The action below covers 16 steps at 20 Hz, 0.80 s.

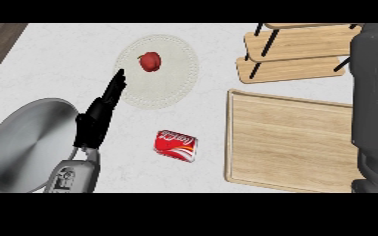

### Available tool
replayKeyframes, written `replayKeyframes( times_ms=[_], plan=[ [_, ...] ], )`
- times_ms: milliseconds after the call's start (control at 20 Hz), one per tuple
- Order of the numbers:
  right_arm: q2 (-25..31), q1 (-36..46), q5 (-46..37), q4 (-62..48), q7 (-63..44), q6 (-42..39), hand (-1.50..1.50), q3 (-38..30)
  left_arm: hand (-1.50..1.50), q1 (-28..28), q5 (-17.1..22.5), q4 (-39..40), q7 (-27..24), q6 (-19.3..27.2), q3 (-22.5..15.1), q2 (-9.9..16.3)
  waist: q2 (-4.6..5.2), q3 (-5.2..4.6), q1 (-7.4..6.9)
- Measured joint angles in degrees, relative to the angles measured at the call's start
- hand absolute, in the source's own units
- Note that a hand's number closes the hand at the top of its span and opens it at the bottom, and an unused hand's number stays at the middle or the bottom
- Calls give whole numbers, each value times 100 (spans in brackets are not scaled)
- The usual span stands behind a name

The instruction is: Pick the squash from the tray and place it in the tiered shelf

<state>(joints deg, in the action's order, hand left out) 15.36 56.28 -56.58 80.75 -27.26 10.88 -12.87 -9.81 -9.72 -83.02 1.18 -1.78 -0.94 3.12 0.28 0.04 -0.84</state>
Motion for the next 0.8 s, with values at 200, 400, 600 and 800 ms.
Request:
replayKeyframes(
  times_ms=[200,400,600,800],
  plan=[
    [94,93,408,-570,509,425,150,-265,0,-36,-62,-7,35,80,-63,-89,-7,-2,15],
    [181,79,725,-849,819,589,150,-356,0,4,-29,31,-18,20,-16,-33,-16,-3,32],
    [470,19,452,-1258,755,706,-150,-378,0,0,13,-40,60,-17,36,24,-17,-9,43],
    [635,-5,-15,-1451,247,883,-150,-392,0,-14,-25,5,27,8,9,-2,-33,-13,51]
  ],
)
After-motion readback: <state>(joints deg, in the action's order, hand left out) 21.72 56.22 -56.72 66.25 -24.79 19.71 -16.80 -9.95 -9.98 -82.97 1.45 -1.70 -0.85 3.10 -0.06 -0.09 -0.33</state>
